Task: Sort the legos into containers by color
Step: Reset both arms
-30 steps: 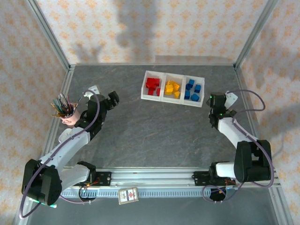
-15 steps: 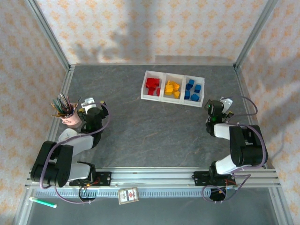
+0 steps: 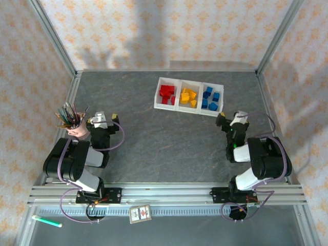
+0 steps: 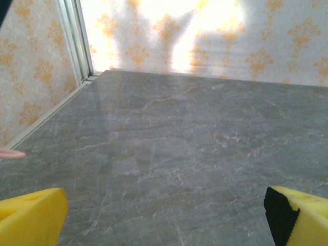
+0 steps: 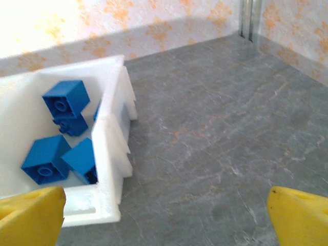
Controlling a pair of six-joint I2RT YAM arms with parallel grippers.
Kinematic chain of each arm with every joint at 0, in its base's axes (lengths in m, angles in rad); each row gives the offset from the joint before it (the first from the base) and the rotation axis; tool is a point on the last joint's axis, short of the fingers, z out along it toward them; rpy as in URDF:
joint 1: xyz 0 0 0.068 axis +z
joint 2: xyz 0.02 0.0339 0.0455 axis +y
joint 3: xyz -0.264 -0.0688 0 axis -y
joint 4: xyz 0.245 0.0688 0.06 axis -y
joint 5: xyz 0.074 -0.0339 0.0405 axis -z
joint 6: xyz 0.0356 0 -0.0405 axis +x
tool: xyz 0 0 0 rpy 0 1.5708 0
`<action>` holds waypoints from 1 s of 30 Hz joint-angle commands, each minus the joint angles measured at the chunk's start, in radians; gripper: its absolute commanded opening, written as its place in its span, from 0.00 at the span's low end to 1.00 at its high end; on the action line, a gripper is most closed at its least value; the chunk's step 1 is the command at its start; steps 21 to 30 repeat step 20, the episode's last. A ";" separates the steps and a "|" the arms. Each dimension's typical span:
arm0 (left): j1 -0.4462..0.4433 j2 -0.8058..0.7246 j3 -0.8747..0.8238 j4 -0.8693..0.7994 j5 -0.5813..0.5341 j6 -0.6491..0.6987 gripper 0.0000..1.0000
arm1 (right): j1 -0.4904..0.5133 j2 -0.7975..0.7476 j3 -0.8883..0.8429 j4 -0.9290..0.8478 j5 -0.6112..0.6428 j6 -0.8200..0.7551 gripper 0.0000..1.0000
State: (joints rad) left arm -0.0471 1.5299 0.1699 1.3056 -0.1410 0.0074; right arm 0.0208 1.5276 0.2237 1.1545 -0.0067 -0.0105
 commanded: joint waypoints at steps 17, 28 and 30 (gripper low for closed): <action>0.032 0.005 0.039 0.027 -0.011 -0.041 1.00 | 0.009 -0.003 0.021 0.056 -0.019 -0.032 1.00; 0.033 0.006 0.039 0.026 -0.011 -0.041 1.00 | 0.008 -0.009 0.013 0.065 -0.019 -0.033 1.00; 0.033 0.006 0.039 0.026 -0.011 -0.041 1.00 | 0.008 -0.009 0.013 0.065 -0.019 -0.033 1.00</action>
